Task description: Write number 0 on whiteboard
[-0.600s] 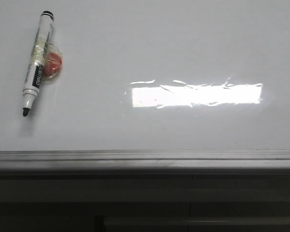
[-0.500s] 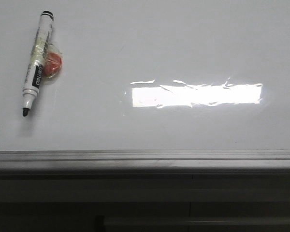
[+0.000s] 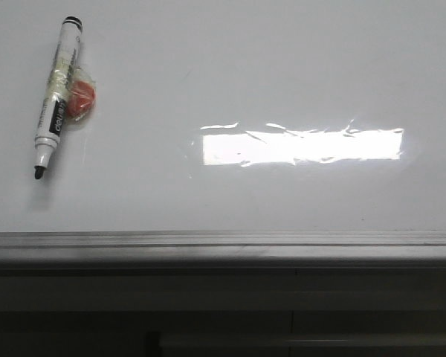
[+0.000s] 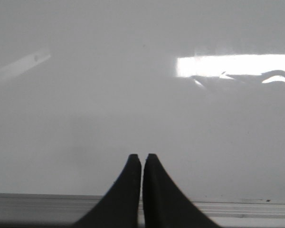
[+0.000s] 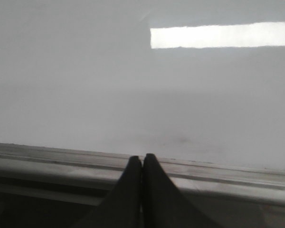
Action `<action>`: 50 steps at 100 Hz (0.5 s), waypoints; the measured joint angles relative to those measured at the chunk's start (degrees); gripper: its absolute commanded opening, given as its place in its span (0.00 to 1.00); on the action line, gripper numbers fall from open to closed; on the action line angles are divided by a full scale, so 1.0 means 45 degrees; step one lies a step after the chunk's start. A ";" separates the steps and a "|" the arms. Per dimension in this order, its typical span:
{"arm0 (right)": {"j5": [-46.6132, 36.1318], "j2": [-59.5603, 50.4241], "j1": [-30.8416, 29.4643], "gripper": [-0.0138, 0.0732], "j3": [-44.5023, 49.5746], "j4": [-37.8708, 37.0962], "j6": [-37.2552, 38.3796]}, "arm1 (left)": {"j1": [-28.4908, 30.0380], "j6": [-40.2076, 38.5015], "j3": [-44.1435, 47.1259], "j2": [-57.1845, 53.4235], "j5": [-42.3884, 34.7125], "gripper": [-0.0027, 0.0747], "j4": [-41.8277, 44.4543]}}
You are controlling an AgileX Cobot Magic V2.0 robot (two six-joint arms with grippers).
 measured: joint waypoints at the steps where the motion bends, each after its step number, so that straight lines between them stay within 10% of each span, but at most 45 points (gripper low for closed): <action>1: 0.0000 0.0000 0.0000 0.09 0.0000 0.0000 0.0000 | 0.0000 0.0000 0.0000 0.0000 0.0000 0.01 0.0000; 50: -0.0591 0.0000 0.0000 0.09 0.0000 0.0120 0.0000 | 0.0000 0.0000 0.0000 0.0000 0.0000 0.01 0.0000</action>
